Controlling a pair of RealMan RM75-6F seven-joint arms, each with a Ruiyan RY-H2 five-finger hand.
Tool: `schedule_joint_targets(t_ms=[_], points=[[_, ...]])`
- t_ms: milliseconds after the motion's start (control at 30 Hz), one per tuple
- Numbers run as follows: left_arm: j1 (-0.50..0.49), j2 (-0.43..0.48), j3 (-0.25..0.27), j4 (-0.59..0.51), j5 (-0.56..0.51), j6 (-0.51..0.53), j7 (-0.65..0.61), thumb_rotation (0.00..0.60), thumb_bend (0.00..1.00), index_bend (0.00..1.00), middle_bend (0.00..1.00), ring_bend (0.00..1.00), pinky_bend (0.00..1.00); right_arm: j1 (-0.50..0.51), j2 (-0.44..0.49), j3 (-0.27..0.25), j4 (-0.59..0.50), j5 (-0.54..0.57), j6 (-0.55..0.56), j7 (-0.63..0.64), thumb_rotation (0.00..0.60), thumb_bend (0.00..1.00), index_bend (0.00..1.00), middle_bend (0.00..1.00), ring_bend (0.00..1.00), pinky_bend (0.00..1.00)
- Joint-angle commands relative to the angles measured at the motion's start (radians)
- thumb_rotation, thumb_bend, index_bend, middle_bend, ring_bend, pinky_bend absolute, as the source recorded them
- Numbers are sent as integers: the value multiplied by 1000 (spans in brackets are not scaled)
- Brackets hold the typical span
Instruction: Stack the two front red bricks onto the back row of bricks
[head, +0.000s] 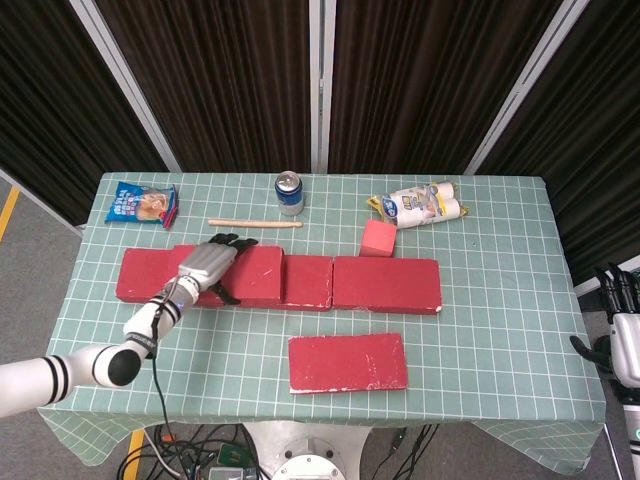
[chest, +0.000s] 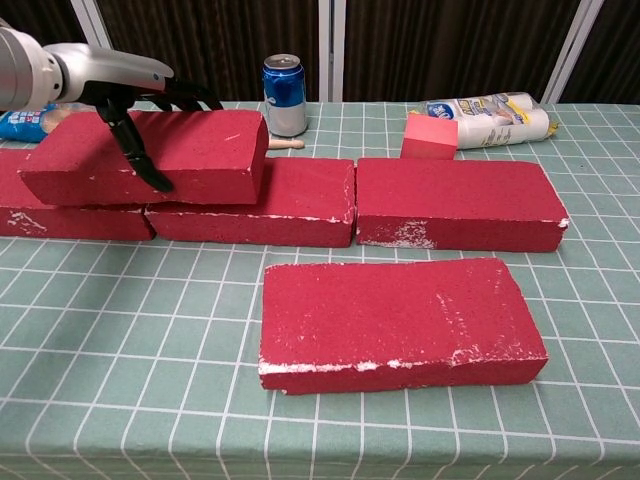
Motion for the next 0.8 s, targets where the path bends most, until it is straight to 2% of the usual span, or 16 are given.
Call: schedule_joint_targets(t_ms=[33, 300, 800], points=[[-8, -27, 12, 57, 32, -38, -48, 600, 91, 85, 192, 0, 0, 0, -3, 1, 4, 3, 0, 3, 600, 82, 0, 0, 0, 0], [6, -36, 19, 123, 160, -96, -151, 600, 91, 83, 187, 0, 0, -7, -7, 8, 33, 22, 4, 48, 600, 83, 0, 0, 0, 0], [-3, -9, 22, 145, 273, -124, -252, 600, 92, 82, 187, 0, 0, -20, 7, 8, 21, 3, 34, 55, 600, 83, 0, 0, 0, 0]])
